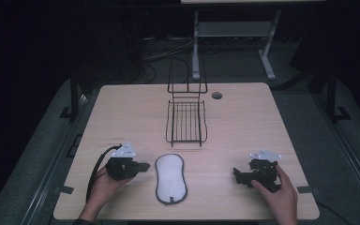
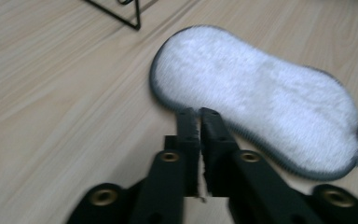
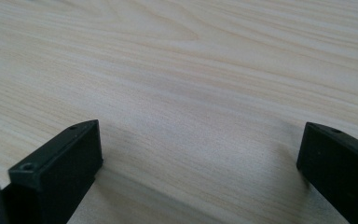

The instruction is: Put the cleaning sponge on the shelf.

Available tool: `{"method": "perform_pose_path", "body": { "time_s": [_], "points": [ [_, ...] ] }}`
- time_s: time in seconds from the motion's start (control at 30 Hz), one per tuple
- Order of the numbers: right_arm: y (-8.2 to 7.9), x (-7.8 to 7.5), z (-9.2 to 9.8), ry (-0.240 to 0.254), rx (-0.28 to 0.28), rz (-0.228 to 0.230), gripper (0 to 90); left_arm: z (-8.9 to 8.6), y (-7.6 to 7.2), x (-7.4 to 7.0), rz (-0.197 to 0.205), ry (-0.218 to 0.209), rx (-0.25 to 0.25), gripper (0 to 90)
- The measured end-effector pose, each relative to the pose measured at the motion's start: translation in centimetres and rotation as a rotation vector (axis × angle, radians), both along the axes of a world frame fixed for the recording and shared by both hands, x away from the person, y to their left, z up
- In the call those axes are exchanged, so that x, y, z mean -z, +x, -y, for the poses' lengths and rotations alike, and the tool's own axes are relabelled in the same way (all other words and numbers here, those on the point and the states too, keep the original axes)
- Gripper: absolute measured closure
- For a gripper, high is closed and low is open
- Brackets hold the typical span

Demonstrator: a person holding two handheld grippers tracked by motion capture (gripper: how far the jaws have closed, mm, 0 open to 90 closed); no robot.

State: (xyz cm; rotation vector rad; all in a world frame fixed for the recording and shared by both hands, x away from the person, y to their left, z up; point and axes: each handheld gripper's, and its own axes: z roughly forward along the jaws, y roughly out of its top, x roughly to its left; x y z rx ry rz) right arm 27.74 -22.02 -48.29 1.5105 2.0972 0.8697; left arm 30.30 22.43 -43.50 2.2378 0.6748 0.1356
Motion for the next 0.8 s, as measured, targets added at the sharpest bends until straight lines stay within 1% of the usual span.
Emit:
{"method": "perform_pose_path", "body": {
  "time_s": [0.03,0.07,0.1,0.13,0.17,0.23,0.3,0.33,0.37,0.4,0.43,0.47,0.5,0.67,0.73,0.8],
  "points": [
    [0.0,0.0,0.0,0.000,0.000,0.000,0.0,0.7,0.4,-0.2,0.001,0.004,0.017,89.5],
    [0.0,0.0,0.0,0.000,0.000,0.000,0.0,0.7,0.4,-0.2,0.001,0.004,0.017,89.6],
    [0.0,0.0,0.0,0.000,0.000,0.000,0.0,1.3,0.7,-0.4,0.003,0.000,0.031,89.6],
    [0.0,0.0,0.0,0.000,0.000,0.000,0.0,1.3,0.7,-0.4,0.003,0.000,0.031,89.6],
    [0.0,0.0,0.0,0.000,0.000,0.000,0.0,2.0,1.1,-0.6,0.009,0.005,0.043,89.6],
    [0.0,0.0,0.0,0.000,0.000,0.000,0.0,2.3,1.3,-0.6,0.013,0.002,0.051,89.6],
    [0.0,0.0,0.0,0.001,-0.001,0.000,0.0,3.3,1.9,-0.9,0.015,-0.008,0.069,89.6],
    [0.0,0.0,0.0,0.001,-0.001,0.000,0.0,3.3,1.9,-0.9,0.015,-0.008,0.069,89.6],
    [0.0,0.0,0.0,0.001,0.000,0.000,0.0,4.0,2.2,-1.0,0.017,-0.011,0.082,89.6],
    [0.0,0.0,0.0,0.001,0.000,0.000,0.0,4.0,2.2,-1.0,0.017,-0.011,0.082,89.6],
    [0.0,0.0,0.0,0.001,-0.001,0.000,0.0,4.8,2.6,-1.0,0.021,-0.014,0.093,89.6],
    [0.0,0.0,0.0,0.001,-0.001,0.000,0.0,5.2,2.7,-1.0,0.019,-0.019,0.099,89.6],
    [0.0,0.0,0.0,0.001,-0.001,0.000,0.0,5.2,2.7,-1.0,0.019,-0.019,0.099,89.6],
    [0.0,0.0,0.0,-0.001,-0.002,0.002,0.0,7.3,3.6,-0.7,0.020,-0.010,0.133,89.6],
    [0.0,0.0,0.0,-0.001,-0.003,0.002,0.0,8.5,4.2,-0.5,0.017,-0.010,0.148,89.6],
    [0.0,0.0,0.0,-0.001,-0.002,0.002,0.0,8.8,4.3,-0.4,0.016,-0.007,0.153,89.6]
  ]
}}
